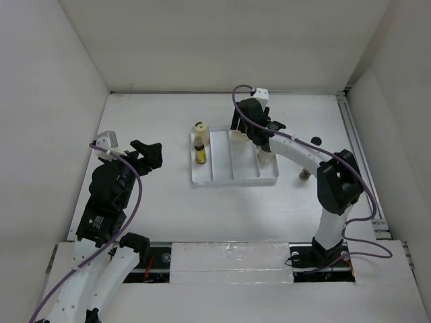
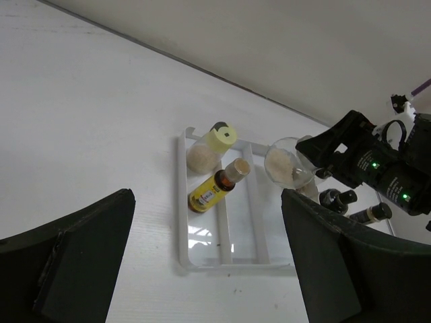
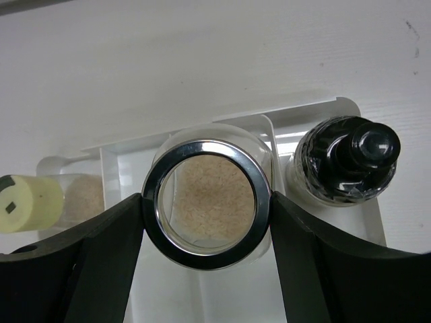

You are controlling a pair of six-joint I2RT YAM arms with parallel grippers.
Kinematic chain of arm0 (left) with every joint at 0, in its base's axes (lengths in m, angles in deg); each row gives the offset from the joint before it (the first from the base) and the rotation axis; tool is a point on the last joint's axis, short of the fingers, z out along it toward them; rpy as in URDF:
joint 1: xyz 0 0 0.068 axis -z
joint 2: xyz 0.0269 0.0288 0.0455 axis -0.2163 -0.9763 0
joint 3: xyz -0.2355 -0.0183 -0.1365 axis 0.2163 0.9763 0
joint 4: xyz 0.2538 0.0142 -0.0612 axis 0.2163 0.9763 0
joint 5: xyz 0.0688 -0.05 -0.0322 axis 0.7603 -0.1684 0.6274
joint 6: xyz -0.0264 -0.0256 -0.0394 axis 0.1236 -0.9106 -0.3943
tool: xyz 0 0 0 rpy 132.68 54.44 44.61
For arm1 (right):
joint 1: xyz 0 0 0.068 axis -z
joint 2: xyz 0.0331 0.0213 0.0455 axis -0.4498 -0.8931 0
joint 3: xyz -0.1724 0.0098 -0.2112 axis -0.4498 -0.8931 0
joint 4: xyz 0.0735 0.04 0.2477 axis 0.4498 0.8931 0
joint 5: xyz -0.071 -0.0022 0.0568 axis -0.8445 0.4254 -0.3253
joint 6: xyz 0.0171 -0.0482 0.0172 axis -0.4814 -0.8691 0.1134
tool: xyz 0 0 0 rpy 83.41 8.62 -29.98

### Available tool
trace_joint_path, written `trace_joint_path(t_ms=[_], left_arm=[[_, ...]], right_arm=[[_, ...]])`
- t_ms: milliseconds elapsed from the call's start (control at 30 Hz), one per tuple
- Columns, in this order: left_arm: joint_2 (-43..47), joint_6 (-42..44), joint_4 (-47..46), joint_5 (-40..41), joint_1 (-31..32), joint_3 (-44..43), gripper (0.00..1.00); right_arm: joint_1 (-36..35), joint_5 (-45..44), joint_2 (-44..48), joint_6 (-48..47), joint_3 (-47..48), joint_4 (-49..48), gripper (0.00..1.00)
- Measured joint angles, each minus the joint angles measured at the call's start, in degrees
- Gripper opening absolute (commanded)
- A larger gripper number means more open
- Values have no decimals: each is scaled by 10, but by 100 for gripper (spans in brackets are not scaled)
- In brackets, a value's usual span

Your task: Organize the condiment bottles

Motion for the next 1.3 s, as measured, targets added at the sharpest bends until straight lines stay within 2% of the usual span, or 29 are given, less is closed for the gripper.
trace_joint_path(t_ms=[167, 267, 400, 433, 533, 767, 867, 900, 1000, 1100, 1200, 1300], left_arm=[[0, 0, 0, 0, 0, 0, 86], [0, 0, 0, -1, 0, 0, 86], [-1, 0, 0, -2, 0, 0, 86], [-2, 0, 0, -2, 0, 0, 86], [-3, 0, 0, -2, 0, 0, 86], [-5, 0, 0, -2, 0, 0, 86], [-5, 0, 0, -2, 0, 0, 86], [-5, 0, 0, -2, 0, 0, 86], [-5, 0, 0, -3, 0, 0, 86], [-5, 0, 0, -4, 0, 0, 86], [-5, 0, 0, -8, 0, 0, 86], [-5, 0, 0, -10, 0, 0, 86]], right_arm=[[11, 12, -35, -19, 0, -11, 70], [12, 20, -56, -26, 0, -13, 73], [12, 29, -59, -40, 0, -27, 81], [12, 30, -60, -43, 0, -28, 89], [12, 35, -60, -52, 1, -32, 100], [11, 51, -18, -76, -1, -33, 98], [12, 37, 66, -78, -27, -36, 90], [17, 24, 104, -73, -45, -43, 82], [66, -15, 225, -47, -111, -52, 81], [175, -55, 309, -15, -179, -61, 84], [269, -68, 324, 6, -240, -57, 85], [315, -46, 284, 11, -274, -49, 88]])
